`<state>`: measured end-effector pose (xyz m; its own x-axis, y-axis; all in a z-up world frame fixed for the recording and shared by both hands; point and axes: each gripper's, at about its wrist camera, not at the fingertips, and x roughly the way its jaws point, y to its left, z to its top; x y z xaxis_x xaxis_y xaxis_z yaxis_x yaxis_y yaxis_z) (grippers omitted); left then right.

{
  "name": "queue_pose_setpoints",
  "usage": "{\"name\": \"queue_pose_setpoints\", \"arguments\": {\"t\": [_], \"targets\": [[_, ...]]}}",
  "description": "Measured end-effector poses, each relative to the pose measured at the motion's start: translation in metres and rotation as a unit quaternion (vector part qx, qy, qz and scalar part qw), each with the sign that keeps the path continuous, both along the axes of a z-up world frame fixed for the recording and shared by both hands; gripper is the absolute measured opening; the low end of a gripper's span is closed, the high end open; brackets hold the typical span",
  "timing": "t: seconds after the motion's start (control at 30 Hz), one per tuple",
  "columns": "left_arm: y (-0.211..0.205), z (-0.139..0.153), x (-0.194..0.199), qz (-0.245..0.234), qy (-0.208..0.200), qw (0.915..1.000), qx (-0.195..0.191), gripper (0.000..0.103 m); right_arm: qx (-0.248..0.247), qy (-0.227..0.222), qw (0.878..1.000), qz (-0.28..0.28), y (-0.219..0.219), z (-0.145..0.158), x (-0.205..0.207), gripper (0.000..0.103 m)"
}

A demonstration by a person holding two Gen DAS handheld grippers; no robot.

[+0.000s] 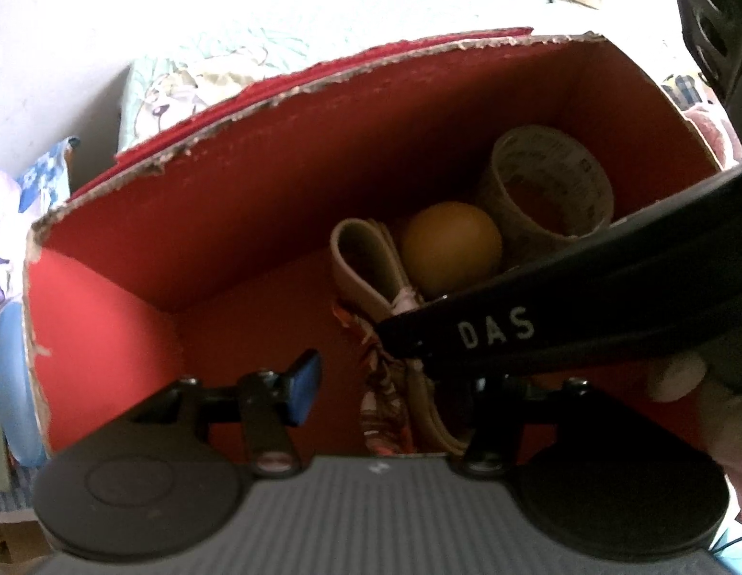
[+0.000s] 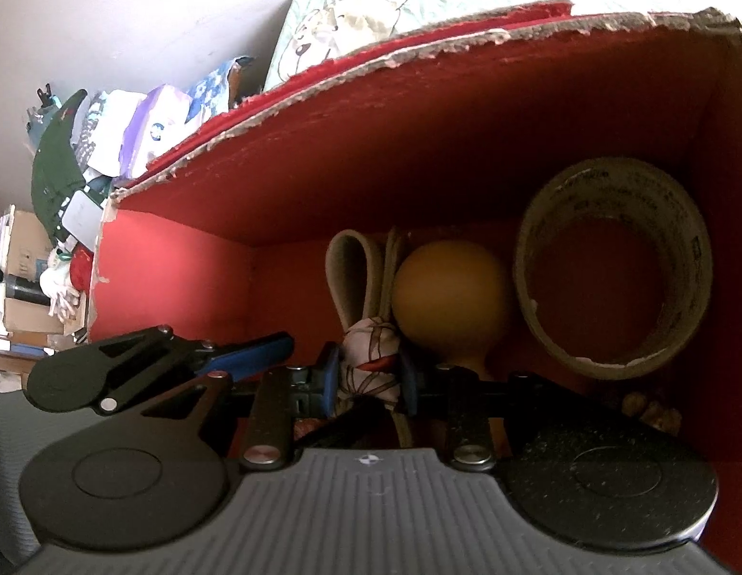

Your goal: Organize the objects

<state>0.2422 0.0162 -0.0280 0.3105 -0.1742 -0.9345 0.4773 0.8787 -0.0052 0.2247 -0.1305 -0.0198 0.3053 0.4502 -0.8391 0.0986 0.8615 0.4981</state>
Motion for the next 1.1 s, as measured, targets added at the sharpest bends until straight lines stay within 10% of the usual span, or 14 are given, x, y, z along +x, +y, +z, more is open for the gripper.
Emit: {"name": "queue_pose_setpoints", "arguments": {"t": [1.1], "targets": [[-0.0072,0.0032,-0.0061,0.013,-0.013,0.9998,0.011,0.066,0.021,-0.042,0.999,-0.011,-0.0068,0.0081,-0.0058,0.021]]}}
